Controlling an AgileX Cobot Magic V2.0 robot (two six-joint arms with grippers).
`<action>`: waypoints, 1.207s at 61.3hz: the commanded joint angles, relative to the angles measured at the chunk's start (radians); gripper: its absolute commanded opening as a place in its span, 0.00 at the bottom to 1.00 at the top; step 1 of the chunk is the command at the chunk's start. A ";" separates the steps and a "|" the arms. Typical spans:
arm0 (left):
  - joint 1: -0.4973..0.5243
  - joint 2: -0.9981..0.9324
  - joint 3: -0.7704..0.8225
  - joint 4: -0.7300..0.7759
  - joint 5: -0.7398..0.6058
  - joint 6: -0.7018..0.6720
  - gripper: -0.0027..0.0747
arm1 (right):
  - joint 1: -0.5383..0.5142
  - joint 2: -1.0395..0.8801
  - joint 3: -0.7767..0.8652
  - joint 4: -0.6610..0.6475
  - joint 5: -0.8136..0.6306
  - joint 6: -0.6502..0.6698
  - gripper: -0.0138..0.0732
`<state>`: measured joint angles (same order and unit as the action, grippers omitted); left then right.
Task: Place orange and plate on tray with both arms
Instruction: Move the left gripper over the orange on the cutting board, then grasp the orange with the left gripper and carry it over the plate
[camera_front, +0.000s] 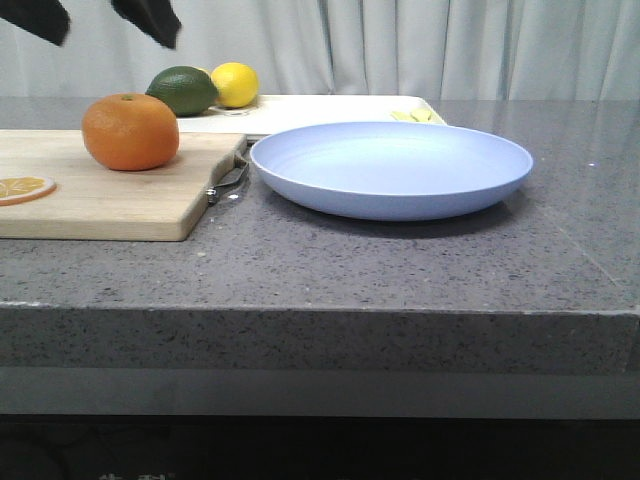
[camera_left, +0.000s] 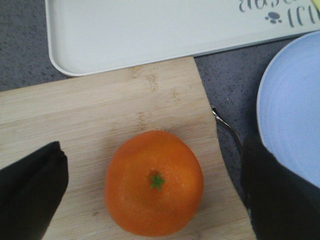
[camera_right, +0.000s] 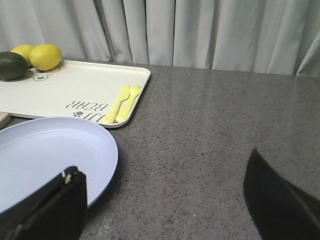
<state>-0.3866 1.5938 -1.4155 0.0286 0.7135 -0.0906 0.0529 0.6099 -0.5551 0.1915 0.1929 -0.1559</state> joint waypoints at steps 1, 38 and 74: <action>-0.009 0.024 -0.109 0.005 0.045 0.000 0.91 | -0.004 0.004 -0.040 -0.009 -0.085 -0.009 0.90; -0.009 0.173 -0.174 -0.011 0.192 0.000 0.91 | -0.004 0.004 -0.040 -0.009 -0.086 -0.009 0.90; -0.009 0.177 -0.255 -0.009 0.223 0.000 0.33 | -0.004 0.004 -0.040 -0.009 -0.086 -0.009 0.90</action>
<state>-0.3888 1.8254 -1.5930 0.0233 0.9573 -0.0906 0.0529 0.6099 -0.5568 0.1915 0.1912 -0.1559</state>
